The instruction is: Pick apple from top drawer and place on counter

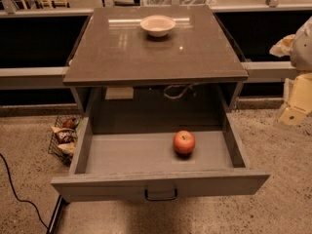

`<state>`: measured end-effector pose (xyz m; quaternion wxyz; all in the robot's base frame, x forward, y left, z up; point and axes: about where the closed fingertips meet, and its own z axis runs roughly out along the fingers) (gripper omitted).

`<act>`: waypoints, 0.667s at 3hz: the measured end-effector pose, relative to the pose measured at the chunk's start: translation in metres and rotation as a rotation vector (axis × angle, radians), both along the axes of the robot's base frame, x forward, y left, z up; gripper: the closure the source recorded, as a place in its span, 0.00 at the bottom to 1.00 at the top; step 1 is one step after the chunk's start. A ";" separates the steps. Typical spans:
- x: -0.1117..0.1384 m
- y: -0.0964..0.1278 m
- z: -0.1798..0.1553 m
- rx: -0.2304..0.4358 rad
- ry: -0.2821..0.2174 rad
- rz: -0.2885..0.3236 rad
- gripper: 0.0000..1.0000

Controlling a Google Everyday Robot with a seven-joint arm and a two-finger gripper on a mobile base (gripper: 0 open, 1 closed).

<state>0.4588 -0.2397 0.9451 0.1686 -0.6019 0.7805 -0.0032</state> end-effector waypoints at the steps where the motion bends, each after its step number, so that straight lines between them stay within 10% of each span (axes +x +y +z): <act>1: 0.000 0.000 0.000 0.000 0.000 0.000 0.00; 2: 0.016 0.008 -0.020 0.025 0.035 0.025 0.00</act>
Offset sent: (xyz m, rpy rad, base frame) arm 0.0356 0.0178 -0.0459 0.0601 0.0907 0.0573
